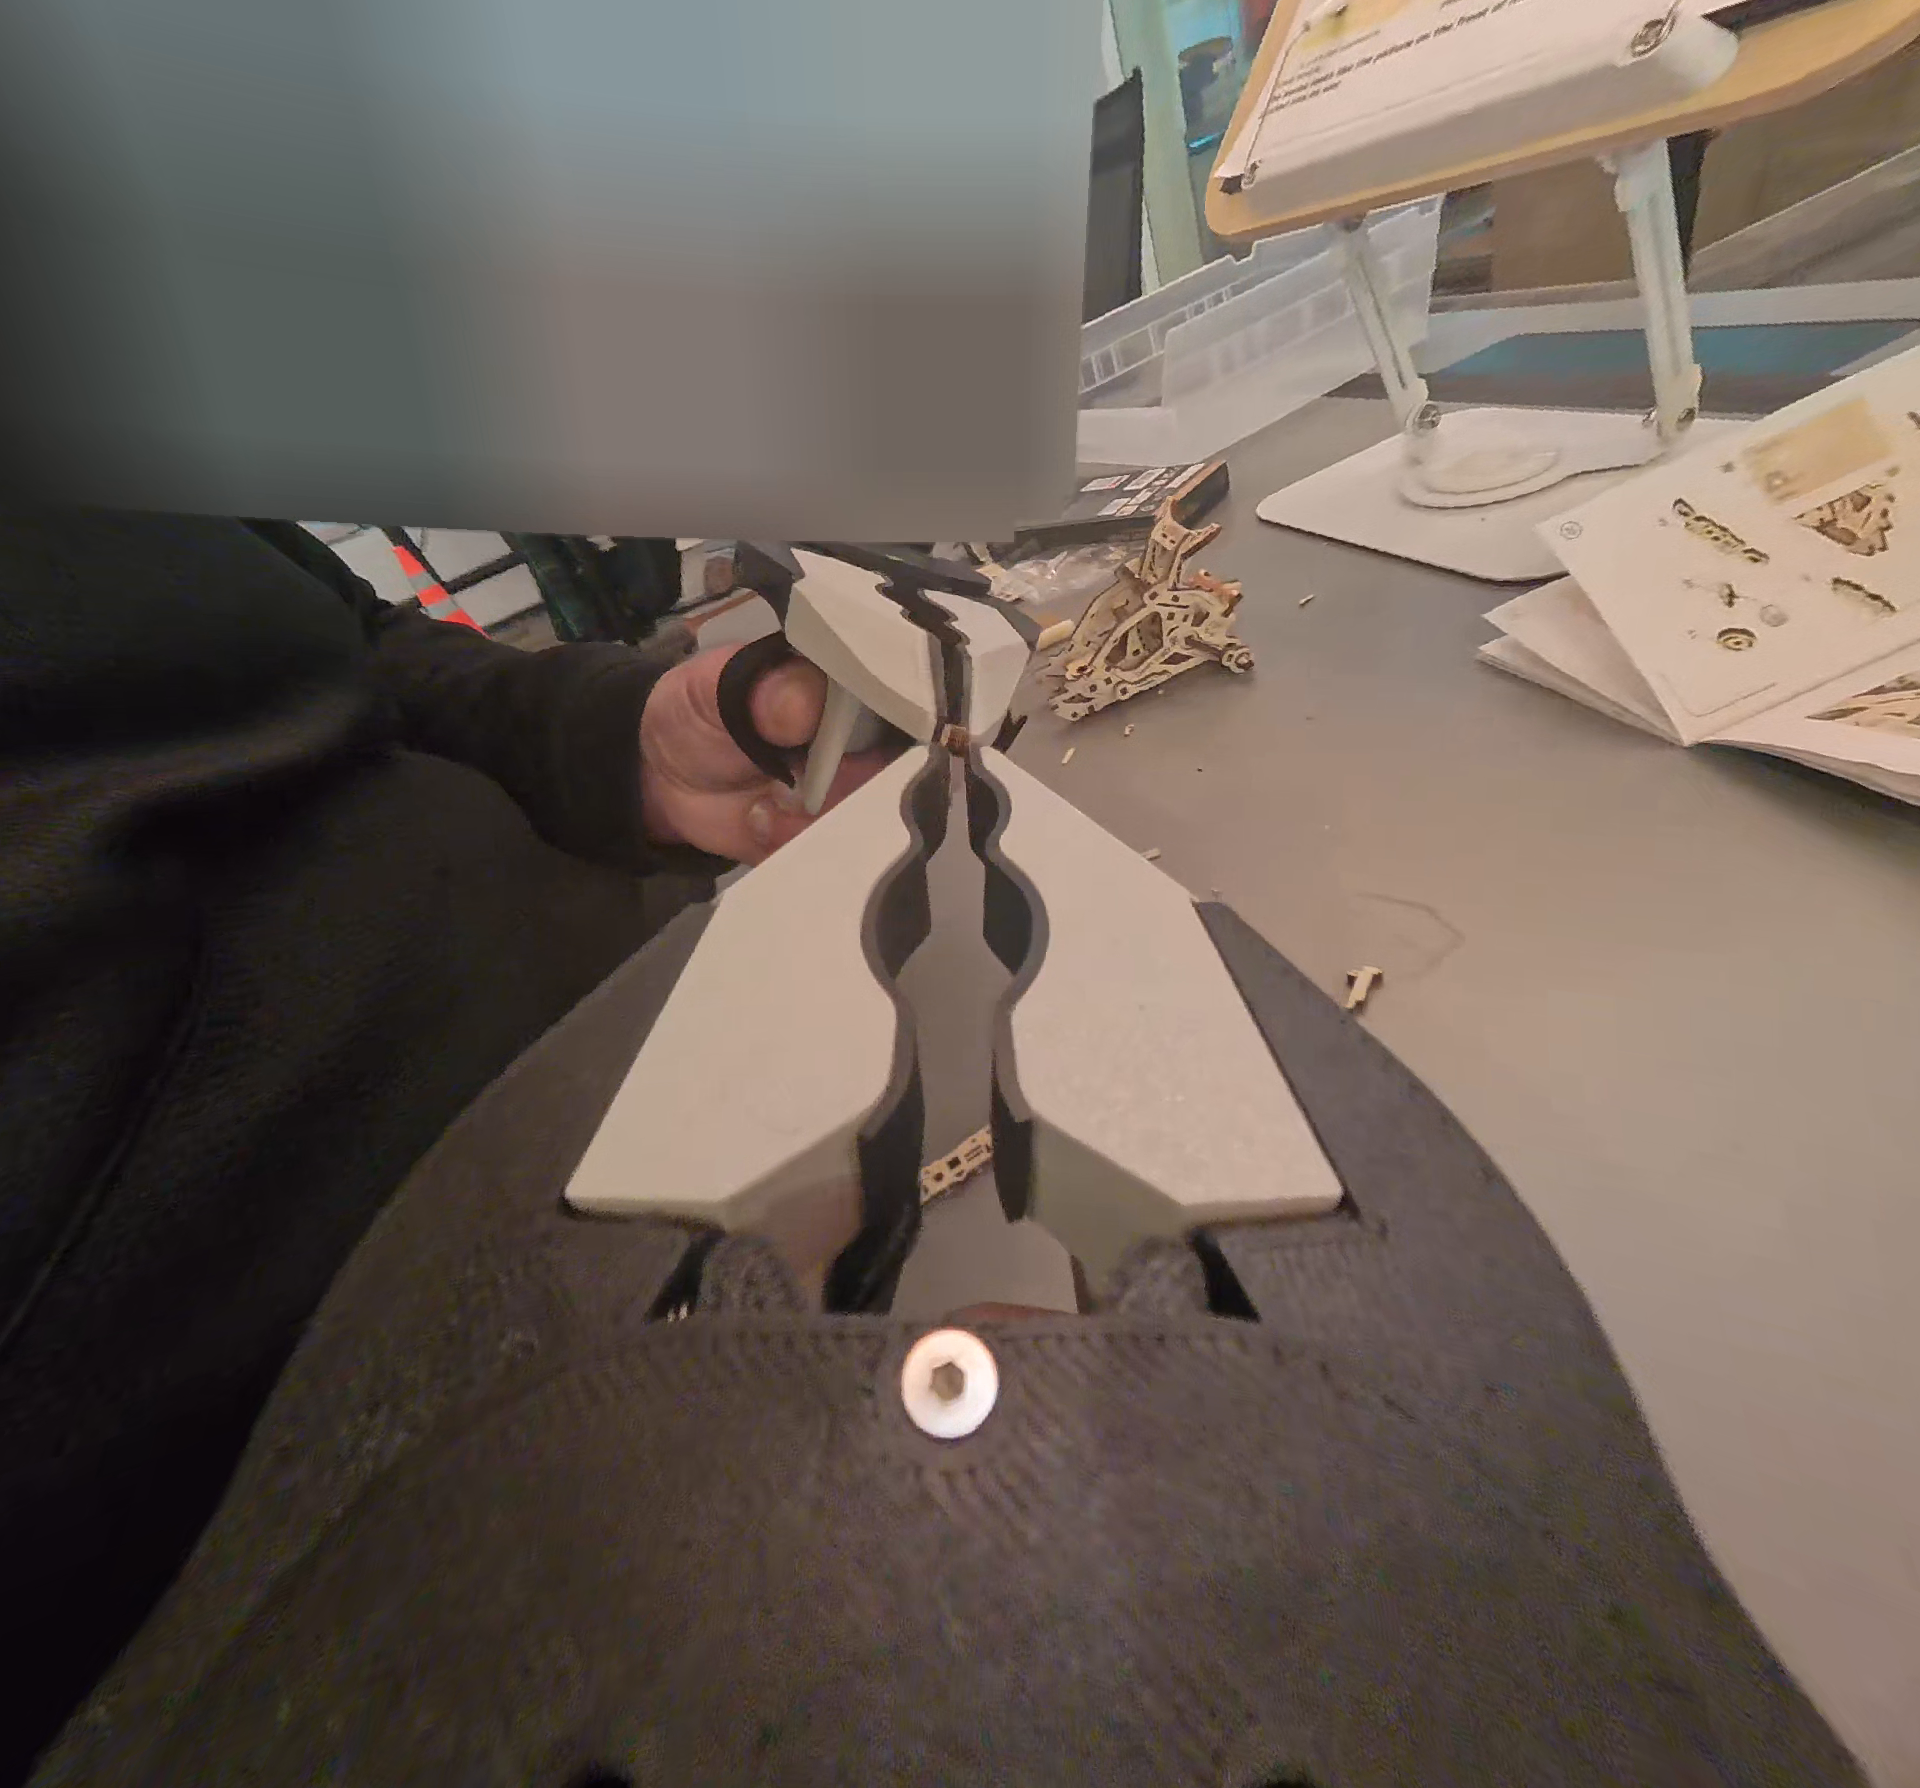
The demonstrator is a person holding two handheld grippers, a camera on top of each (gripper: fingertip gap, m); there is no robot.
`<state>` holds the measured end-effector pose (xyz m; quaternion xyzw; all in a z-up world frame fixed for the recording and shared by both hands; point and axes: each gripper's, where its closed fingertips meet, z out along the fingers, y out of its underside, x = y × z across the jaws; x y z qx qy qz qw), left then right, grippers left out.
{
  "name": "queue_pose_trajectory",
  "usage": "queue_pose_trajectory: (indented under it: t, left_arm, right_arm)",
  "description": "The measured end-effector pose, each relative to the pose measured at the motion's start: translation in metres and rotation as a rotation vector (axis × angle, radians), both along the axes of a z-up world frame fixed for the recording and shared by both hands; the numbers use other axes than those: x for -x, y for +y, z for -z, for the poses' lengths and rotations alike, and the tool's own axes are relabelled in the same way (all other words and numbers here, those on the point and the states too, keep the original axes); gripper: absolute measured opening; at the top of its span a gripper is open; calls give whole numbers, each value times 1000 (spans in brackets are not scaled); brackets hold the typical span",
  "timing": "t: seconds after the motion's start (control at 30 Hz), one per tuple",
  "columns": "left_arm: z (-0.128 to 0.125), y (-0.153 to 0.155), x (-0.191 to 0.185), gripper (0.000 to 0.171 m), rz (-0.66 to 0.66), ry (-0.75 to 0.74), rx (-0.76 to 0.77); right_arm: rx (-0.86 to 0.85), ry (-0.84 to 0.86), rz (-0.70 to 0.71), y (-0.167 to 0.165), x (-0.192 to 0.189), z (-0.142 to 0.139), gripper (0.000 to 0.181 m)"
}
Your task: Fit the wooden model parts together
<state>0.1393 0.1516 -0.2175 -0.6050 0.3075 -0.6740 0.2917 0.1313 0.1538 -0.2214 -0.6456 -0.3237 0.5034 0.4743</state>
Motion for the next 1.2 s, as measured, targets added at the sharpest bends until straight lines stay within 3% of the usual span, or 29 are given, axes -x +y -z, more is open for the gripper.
queue_pose_trajectory:
  t: [0.57, 1.2]
  left_arm:
    - [-1, -2, 1, 0, 3, -6, -35]
    - [-2, -5, 1, 0, 5, -25, -37]
  right_arm:
    - [123, 137, -65, -2, -1, -6, 3]
    - [155, 155, -81, -4, 0, -6, 3]
